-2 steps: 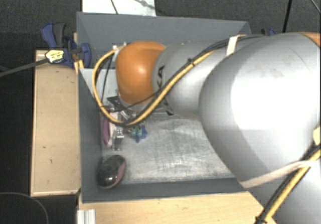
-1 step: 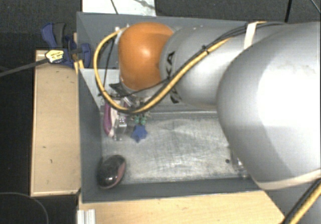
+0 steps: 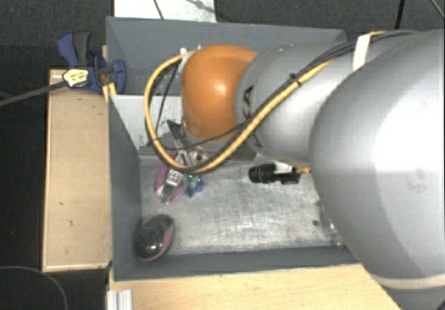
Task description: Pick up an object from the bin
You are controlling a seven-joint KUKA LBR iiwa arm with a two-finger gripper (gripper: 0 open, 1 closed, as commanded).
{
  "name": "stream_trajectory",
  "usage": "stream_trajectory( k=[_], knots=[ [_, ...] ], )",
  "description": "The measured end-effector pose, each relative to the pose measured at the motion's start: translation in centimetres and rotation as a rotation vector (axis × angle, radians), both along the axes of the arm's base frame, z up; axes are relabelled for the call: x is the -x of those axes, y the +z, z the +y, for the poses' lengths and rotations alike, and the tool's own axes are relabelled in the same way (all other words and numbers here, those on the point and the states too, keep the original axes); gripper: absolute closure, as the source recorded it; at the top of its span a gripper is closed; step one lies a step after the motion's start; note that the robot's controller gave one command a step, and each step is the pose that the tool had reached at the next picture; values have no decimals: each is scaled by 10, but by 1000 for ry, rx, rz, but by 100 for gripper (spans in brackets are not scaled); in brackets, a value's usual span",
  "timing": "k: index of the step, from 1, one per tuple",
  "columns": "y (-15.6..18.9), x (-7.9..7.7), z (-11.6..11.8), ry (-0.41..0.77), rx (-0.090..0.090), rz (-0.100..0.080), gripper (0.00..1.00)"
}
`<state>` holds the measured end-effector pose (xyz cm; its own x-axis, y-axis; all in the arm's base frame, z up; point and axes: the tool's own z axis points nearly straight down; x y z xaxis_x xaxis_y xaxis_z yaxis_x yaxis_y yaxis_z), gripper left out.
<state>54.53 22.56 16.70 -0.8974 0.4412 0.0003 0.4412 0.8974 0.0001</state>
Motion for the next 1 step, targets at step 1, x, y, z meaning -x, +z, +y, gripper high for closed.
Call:
stream_trajectory(
  k=[1],
  knots=[
    [49, -1, 1, 8, -1, -4, 100]
  ],
)
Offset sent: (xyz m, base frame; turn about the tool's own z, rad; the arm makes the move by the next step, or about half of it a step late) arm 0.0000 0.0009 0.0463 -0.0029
